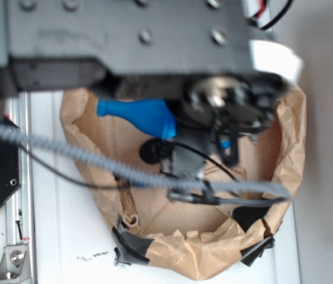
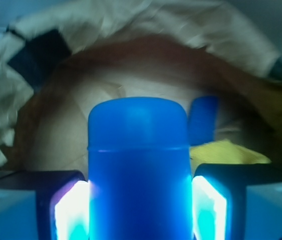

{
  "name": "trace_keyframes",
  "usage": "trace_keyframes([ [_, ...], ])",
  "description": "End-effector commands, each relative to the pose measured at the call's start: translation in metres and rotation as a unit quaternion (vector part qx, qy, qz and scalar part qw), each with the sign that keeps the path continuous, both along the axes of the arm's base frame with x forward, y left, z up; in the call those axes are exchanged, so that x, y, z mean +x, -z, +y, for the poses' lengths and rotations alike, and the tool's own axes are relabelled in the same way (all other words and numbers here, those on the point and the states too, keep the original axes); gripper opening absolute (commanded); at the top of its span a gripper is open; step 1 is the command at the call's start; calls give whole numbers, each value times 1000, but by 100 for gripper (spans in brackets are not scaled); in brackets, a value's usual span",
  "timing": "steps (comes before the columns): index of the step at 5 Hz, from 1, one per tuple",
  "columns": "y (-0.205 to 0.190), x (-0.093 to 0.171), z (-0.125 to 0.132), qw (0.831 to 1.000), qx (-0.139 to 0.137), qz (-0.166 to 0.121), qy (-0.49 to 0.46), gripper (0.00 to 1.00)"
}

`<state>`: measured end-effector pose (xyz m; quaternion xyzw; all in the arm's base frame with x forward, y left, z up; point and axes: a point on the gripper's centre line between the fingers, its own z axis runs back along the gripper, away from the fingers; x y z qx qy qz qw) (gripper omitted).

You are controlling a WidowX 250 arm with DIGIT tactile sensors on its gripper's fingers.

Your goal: Grab the blue bottle.

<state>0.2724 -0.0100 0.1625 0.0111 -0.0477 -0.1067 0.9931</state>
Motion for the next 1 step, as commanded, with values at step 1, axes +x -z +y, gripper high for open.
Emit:
trace_keyframes([
  [1, 0, -9, -18, 995, -18, -31, -94, 0],
])
